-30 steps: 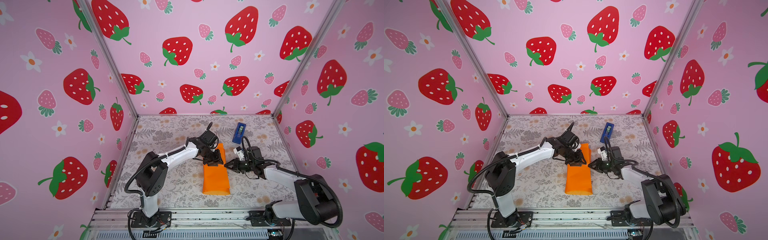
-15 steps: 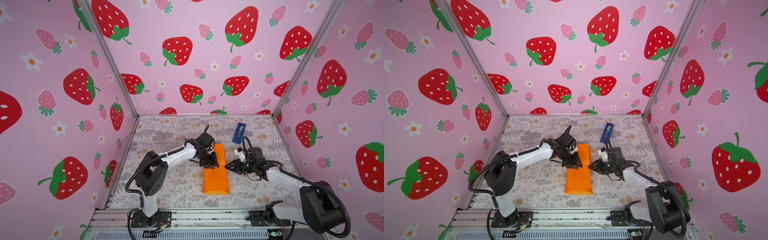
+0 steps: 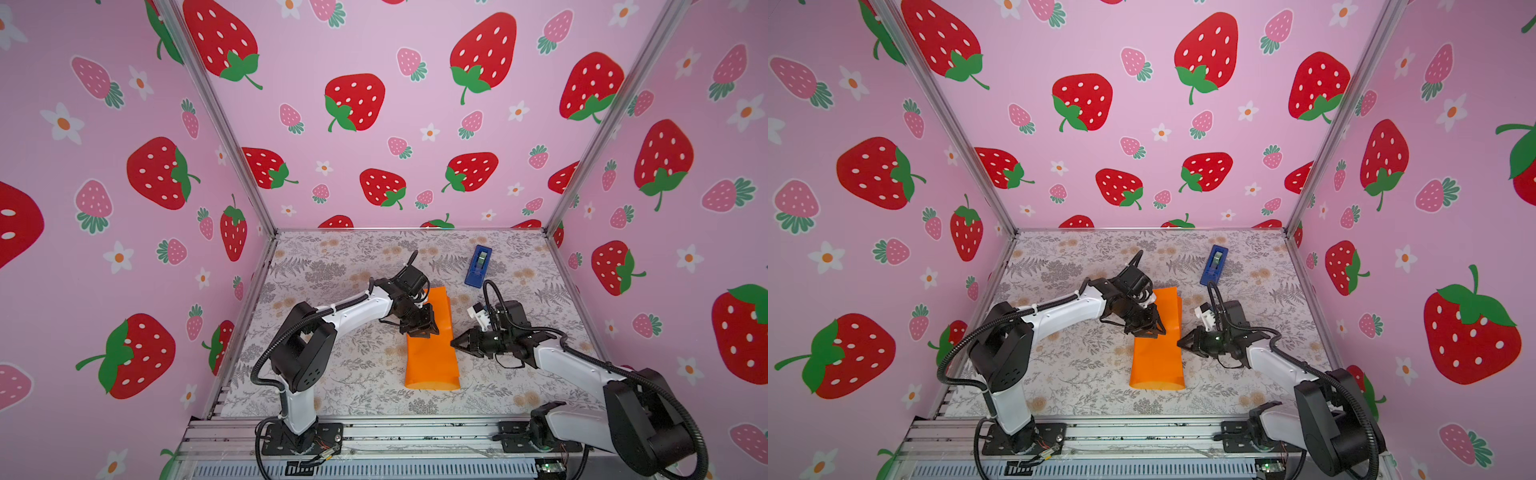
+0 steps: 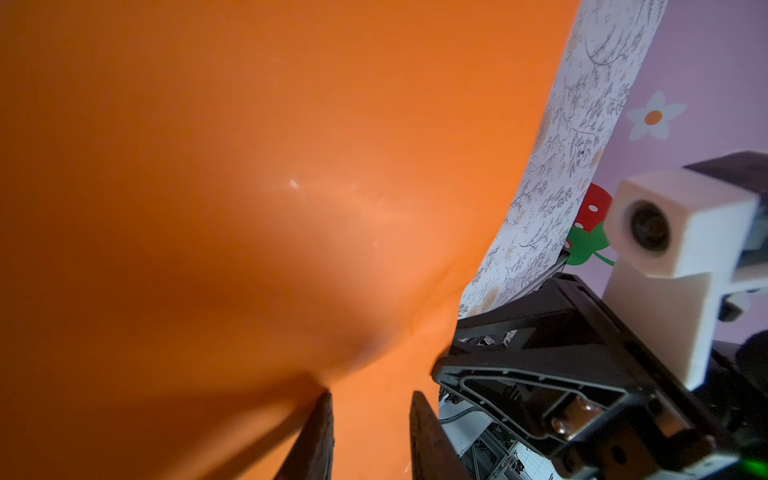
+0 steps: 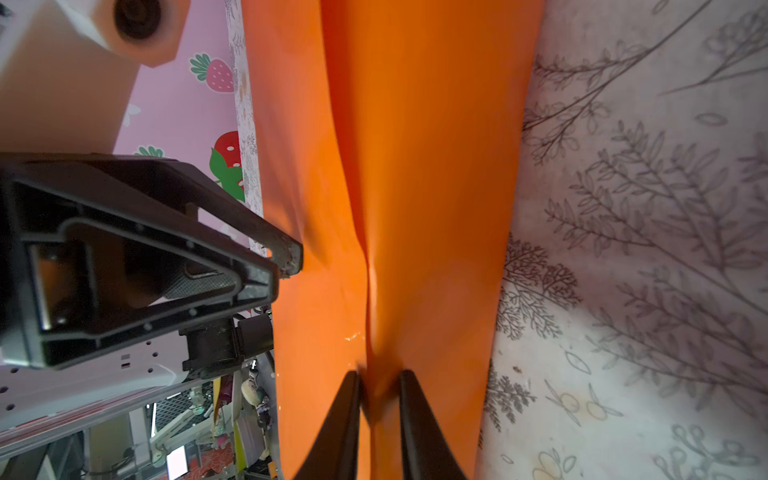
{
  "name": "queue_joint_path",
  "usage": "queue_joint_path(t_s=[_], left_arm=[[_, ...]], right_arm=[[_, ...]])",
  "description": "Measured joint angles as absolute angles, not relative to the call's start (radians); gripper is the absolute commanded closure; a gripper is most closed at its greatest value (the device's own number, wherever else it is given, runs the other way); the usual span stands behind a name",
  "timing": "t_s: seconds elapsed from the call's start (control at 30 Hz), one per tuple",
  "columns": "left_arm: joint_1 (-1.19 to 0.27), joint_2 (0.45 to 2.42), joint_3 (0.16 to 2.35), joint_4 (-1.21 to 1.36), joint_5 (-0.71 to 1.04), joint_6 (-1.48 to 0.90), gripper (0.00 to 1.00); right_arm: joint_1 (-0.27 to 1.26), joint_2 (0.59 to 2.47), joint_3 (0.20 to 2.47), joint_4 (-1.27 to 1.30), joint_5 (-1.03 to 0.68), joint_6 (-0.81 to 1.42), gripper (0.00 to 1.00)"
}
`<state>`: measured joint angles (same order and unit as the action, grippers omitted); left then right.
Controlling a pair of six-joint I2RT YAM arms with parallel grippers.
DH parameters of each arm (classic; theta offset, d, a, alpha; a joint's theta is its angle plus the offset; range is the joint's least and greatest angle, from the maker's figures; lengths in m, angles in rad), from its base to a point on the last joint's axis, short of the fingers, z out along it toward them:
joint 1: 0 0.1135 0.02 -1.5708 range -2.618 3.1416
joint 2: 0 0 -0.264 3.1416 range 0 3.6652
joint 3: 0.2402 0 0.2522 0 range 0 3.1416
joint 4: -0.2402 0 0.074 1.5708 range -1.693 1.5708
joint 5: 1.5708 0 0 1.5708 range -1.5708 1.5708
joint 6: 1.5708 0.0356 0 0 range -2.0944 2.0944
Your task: Wrap the gift box in paper
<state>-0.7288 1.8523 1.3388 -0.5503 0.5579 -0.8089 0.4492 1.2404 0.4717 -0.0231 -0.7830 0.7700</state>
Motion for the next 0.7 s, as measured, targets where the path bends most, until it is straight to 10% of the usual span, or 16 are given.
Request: queue_joint_path(t_s=[0.5, 0.7], left_arm=[[-0.727, 1.852, 1.336, -0.546, 0.562, -0.815, 0.66], [-0.727, 1.852, 1.336, -0.544, 0.562, -0.816, 0.66]], right_arm=[[0.45, 1.196, 0.464, -0.039, -0.783, 0.781, 1.0], [0.459, 1.18, 0.464, -0.04, -0.811, 0.785, 0.86]])
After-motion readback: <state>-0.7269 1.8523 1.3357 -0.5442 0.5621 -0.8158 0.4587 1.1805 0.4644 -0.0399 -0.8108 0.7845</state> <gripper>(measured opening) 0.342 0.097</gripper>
